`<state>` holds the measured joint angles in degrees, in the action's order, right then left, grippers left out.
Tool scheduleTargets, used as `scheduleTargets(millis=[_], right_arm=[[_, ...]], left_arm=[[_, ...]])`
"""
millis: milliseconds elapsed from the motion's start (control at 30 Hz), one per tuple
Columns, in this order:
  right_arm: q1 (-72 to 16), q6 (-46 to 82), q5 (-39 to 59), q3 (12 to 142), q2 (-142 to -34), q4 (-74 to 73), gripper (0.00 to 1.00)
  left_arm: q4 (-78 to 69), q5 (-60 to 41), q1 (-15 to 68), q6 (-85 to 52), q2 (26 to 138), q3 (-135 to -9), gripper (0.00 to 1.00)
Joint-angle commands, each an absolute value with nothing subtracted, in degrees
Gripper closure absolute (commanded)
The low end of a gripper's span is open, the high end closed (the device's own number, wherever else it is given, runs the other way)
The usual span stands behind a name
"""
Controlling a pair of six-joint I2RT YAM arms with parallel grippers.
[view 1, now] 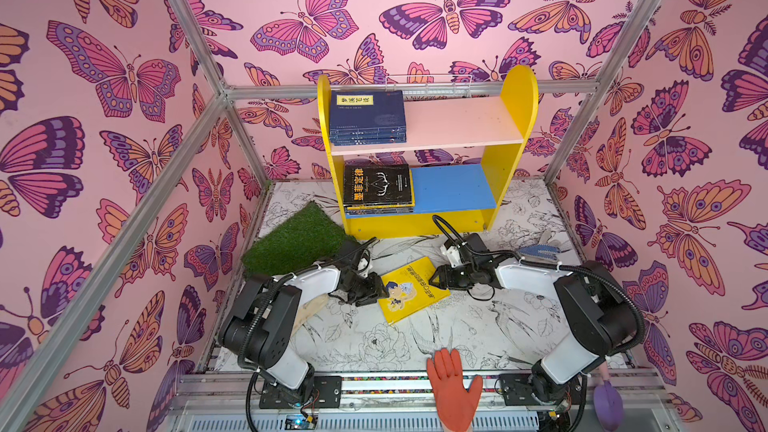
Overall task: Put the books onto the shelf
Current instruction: 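Grip the yellow picture book edges with both grippers and tilt it upright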
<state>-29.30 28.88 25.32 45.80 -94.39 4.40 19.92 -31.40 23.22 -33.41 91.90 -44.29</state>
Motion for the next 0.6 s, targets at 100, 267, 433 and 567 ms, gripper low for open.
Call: scheduleTargets(millis=[100, 267, 433, 567], right_arm=[[-30.1, 29.3, 40.0, 47.9, -86.2, -1.6, 0.53], [-30.1, 29.7, 40.3, 48.3, -84.2, -0.6, 0.72], [-30.1, 30.5, 41.9, 47.2, -85.0, -1.9, 0.88], [-30.0, 31.9, 41.3, 45.5, -83.8, -4.2, 0.97]], left_arm=[[21.7, -28.3, 23.8, -32.7, 95.4, -43.8, 0.56], [21.6, -27.0, 23.6, -33.2, 94.4, -44.4, 0.55], [17.8, -29.7, 21.7, -34.7, 90.8, -43.4, 0.53], [11.4, -35.4, 18.2, -38.5, 86.4, -40.4, 0.50]])
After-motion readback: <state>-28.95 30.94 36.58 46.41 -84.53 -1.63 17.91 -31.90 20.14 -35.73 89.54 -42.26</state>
